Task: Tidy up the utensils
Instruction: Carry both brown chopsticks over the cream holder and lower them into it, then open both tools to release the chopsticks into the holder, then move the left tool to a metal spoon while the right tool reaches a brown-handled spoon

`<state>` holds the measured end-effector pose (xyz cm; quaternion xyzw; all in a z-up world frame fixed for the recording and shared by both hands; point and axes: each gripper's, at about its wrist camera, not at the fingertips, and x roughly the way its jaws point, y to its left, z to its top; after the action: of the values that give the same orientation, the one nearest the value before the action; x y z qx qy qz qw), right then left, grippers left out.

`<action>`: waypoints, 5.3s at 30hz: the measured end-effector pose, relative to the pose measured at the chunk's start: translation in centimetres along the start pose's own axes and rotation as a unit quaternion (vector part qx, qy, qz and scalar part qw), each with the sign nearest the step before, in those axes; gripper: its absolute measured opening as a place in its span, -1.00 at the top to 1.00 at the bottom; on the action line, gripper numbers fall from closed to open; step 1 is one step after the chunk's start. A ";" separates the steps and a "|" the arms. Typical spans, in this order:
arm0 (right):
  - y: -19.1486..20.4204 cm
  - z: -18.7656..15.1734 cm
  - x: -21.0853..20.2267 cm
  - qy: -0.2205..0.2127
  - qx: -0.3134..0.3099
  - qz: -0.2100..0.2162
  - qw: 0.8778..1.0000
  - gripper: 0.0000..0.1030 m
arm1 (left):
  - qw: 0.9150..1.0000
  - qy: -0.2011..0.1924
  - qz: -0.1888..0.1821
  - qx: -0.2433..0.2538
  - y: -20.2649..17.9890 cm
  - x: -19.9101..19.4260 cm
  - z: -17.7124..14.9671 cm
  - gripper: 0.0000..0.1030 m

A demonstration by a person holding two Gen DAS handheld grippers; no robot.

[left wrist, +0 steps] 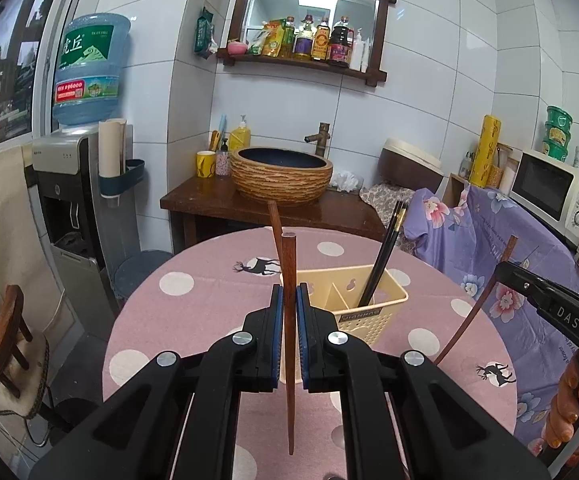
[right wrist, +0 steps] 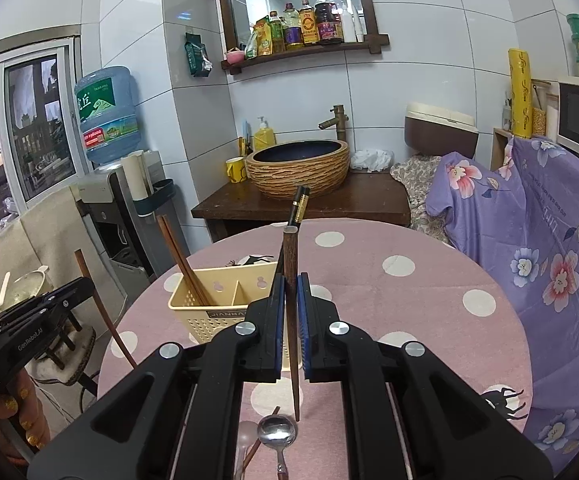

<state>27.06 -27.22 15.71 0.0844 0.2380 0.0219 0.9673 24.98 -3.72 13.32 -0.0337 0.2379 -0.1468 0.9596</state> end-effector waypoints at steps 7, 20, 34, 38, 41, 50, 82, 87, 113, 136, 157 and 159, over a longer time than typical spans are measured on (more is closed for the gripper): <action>1.5 5.2 -2.4 -0.026 -0.004 0.049 0.998 0.86 | 0.999 -0.046 -0.018 0.007 -0.8 -3.0 5.1 0.85; 3.6 12.2 -1.7 -0.108 0.013 0.023 0.994 0.86 | 0.995 -0.100 -0.005 -0.017 -3.1 -0.6 11.8 0.85; 1.6 6.5 7.2 -0.029 0.027 -0.007 0.999 0.86 | 0.996 -0.063 0.041 -0.038 -2.1 6.3 6.6 0.85; 1.3 5.3 8.1 -0.008 0.032 0.002 0.999 0.86 | 0.997 -0.043 0.040 -0.051 -1.5 7.4 5.1 0.85; 1.2 4.5 8.7 0.003 0.029 0.002 1.000 0.86 | 0.997 -0.027 0.039 -0.055 -1.1 8.2 4.1 0.85; 1.2 3.2 9.3 0.009 0.028 -0.001 1.000 0.86 | 0.998 -0.004 0.043 -0.049 -0.9 9.5 2.1 0.85; 1.4 -4.4 3.5 -0.040 -0.042 -0.055 0.997 -0.41 | 0.999 0.000 0.014 -0.031 -0.3 3.8 -6.0 -0.89; 1.2 -7.3 2.3 -0.029 -0.058 -0.075 0.995 -0.42 | 0.999 0.018 0.032 -0.004 -0.3 3.0 -8.4 -0.89; -4.0 -19.7 3.1 0.103 0.001 -0.122 0.987 -0.43 | 0.992 0.122 0.033 0.008 0.7 2.1 -17.0 -0.63; -4.2 -20.8 2.8 0.120 0.014 -0.119 0.986 -0.43 | 0.980 0.194 0.001 0.047 -5.0 3.1 -21.0 -0.13; -4.0 -20.8 3.8 0.135 0.017 -0.106 0.985 -0.43 | 0.980 0.195 -0.014 0.028 -4.8 3.4 -20.2 0.59; -3.7 -20.7 4.0 0.138 0.015 -0.099 0.985 -0.43 | 0.981 0.192 -0.007 0.027 -4.3 3.7 -19.8 0.59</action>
<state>21.02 -27.40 -4.81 0.0714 0.3767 -0.0664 0.9212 17.73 -8.85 -5.33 0.0198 0.4129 -0.1634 0.8958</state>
